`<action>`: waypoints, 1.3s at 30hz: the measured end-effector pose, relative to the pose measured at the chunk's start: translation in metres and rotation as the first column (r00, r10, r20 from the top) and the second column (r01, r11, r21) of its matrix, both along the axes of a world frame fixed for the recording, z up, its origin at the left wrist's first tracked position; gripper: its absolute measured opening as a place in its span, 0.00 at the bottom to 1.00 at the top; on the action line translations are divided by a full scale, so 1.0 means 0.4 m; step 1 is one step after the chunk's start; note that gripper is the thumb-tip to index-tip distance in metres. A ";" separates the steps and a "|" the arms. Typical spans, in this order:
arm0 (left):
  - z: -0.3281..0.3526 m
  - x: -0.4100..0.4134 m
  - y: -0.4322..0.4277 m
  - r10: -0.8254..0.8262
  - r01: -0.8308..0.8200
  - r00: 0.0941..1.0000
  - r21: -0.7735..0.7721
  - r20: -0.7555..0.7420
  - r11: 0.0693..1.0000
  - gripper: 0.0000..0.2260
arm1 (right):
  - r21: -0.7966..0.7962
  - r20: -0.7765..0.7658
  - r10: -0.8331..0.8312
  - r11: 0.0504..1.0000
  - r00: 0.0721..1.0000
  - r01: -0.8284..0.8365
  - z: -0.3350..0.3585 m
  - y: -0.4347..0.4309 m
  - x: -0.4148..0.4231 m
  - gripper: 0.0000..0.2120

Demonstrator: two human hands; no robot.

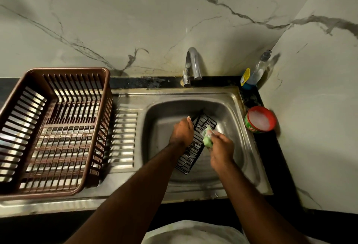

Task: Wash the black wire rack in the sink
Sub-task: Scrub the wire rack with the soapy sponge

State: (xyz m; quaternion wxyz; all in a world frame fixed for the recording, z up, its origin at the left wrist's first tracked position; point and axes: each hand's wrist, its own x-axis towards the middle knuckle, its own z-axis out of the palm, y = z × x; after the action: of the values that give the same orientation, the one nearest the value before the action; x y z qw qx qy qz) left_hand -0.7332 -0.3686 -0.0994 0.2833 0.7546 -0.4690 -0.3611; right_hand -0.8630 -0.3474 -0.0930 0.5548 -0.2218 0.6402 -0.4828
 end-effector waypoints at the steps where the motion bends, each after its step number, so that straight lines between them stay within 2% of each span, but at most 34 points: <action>1: 0.003 -0.005 0.000 0.002 -0.002 1.000 0.007 0.002 1.000 0.20 | -0.020 -0.016 -0.055 0.998 0.998 0.055 0.012 -0.005 -0.006 0.06; 3: 0.006 -0.012 0.003 0.006 -0.006 1.000 -0.001 -0.006 1.000 0.20 | -0.074 -0.125 -0.094 0.994 0.988 0.085 0.023 -0.028 -0.025 0.10; 6: 0.007 -0.014 0.008 0.002 -0.002 1.000 -0.010 -0.009 1.000 0.21 | -0.136 -0.371 0.050 0.985 0.927 -0.107 0.028 -0.072 -0.050 0.17; 8: 0.007 -0.015 0.012 -0.009 0.009 1.000 -0.001 -0.008 1.000 0.20 | -0.143 -0.541 0.202 0.935 0.817 -0.325 0.033 -0.084 -0.050 0.18; 11: 0.011 -0.017 0.019 -0.046 0.046 0.999 0.000 -0.001 0.999 0.18 | -0.195 -0.726 0.307 0.767 0.616 -0.612 0.043 -0.076 -0.015 0.16; 13: 0.008 -0.015 0.024 -0.053 0.053 0.999 -0.015 0.000 0.998 0.14 | -0.214 -0.767 0.310 0.701 0.562 -0.680 0.039 -0.069 0.003 0.13; 16: 0.004 -0.011 0.028 -0.026 0.026 0.999 -0.019 -0.025 0.999 0.16 | -0.192 -0.816 0.287 0.683 0.501 -0.705 0.036 -0.074 0.006 0.12; 19: 0.003 -0.010 0.023 -0.002 0.002 1.000 -0.016 -0.017 1.000 0.19 | -0.084 -0.867 0.327 0.648 0.375 -0.757 0.040 -0.094 -0.007 0.11; 22: 0.006 -0.009 0.021 0.025 -0.023 0.999 -0.041 0.047 0.999 0.21 | 0.078 -0.832 0.507 0.508 0.225 -0.858 0.051 -0.123 -0.023 0.10; 24: 0.006 -0.002 0.019 0.055 -0.054 0.998 -0.039 0.032 0.998 0.21 | 0.169 -0.783 0.610 0.405 0.127 -0.899 0.070 -0.134 -0.026 0.16; 26: 0.003 0.004 0.015 0.052 -0.049 0.997 -0.042 0.053 0.998 0.21 | 0.263 -0.774 0.633 0.284 -0.026 -0.922 0.084 -0.148 -0.027 0.17; 28: 0.003 0.002 0.013 0.035 -0.032 0.996 -0.039 0.085 0.999 0.20 | 0.369 -0.777 0.598 0.176 -0.199 -0.913 0.093 -0.159 -0.024 0.13; 30: 0.003 -0.005 0.011 0.033 -0.030 0.996 -0.039 0.085 0.999 0.19 | 0.421 -0.784 0.557 0.153 -0.274 -0.894 0.097 -0.170 -0.022 0.11; 32: 0.001 -0.011 0.008 0.040 -0.037 0.996 -0.038 0.083 0.999 0.19 | 0.413 -0.793 0.546 0.153 -0.271 -0.898 0.093 -0.180 -0.027 0.09; 33: 0.003 -0.013 0.007 0.034 -0.031 0.995 -0.034 0.089 0.999 0.19 | 0.385 -0.793 0.560 0.155 -0.240 -0.910 0.089 -0.185 -0.034 0.08; 34: 0.004 -0.015 0.007 0.028 -0.026 0.996 -0.030 0.087 0.999 0.19 | 0.328 -0.783 0.600 0.171 -0.166 -0.929 0.083 -0.189 -0.042 0.07; 37: 0.003 -0.026 -0.001 0.011 -0.009 0.998 -0.033 0.065 0.999 0.18 | 0.124 -0.649 0.745 0.301 0.152 -0.945 0.066 -0.195 -0.071 0.06; 39: 0.005 -0.033 -0.008 -0.009 0.012 0.997 -0.035 0.081 0.999 0.19 | 0.057 -0.540 0.787 0.387 0.298 -0.920 0.055 -0.196 -0.088 0.08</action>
State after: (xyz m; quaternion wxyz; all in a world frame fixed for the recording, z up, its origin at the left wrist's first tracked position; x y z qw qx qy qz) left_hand -0.7464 -0.3717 -0.0974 0.2753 0.7610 -0.4905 -0.3234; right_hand -0.8981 -0.4258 -0.0711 0.5108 -0.7146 0.4639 -0.1152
